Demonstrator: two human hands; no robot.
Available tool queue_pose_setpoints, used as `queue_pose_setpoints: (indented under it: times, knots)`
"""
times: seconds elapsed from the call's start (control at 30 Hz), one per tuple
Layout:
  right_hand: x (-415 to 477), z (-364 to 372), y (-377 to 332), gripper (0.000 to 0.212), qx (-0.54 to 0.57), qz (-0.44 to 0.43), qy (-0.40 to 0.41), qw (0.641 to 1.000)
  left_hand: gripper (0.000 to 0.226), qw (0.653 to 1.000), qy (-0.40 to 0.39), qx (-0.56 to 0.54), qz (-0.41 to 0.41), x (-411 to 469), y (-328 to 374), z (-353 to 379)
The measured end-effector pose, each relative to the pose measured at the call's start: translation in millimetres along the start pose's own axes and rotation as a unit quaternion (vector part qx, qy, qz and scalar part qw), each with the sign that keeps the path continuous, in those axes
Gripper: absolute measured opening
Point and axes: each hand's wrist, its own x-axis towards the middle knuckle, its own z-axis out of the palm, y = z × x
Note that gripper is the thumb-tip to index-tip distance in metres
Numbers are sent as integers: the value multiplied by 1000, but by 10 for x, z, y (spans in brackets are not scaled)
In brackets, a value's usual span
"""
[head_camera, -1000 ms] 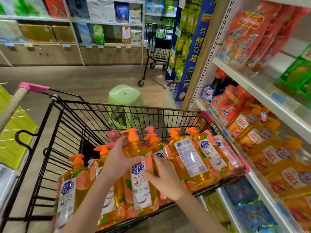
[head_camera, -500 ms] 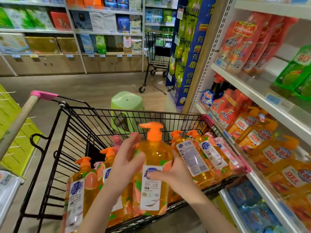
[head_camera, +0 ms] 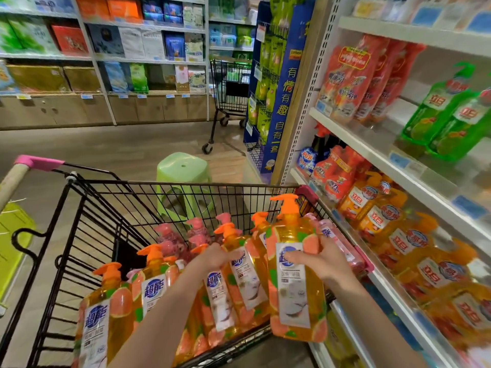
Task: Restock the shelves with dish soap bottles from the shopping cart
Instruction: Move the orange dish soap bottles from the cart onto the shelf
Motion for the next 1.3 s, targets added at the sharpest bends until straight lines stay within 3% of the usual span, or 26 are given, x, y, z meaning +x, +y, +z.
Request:
queue_pose_setpoints:
  times: [0.1,0.23,0.33,0.5,0.6,0.67,0.8,0.97,1.07,1.2,1.3]
  knots:
    - [47,-9,85,37,6,18,4,1000,51,999,-9,-45,-29,12,43,-16]
    - [44,-52,110,21,45,22,-12,999,48,997,-14,-58,-46,71,34,-56]
    - [28,-43,153,36,75,44,-12,996,48,997,-26,-67,-28,73,9,-88]
    - [85,-37,246,49,76,80,-19,994,78,986,-26,-166,-11,5,-34,10]
    - [99,-48,276,40,79,95,-15,992,94,980,2,-201,-11,-48,-59,70]
    - [54,-43,303,37,77,99,-11,992,103,980,36,-195,12,-121,-73,98]
    - [-149,-11,378,38,65,99,2,993,97,982,84,-156,67,-308,10,144]
    - [-489,57,408,49,88,69,54,992,93,978,139,-24,156,-696,254,231]
    - [-678,46,427,65,112,72,78,988,84,965,147,25,216,-967,350,194]
    - [-1047,36,363,48,129,47,135,981,92,953,140,51,263,-1274,398,151]
    - [-1410,47,333,50,110,28,183,977,92,942,118,76,305,-1519,438,232]
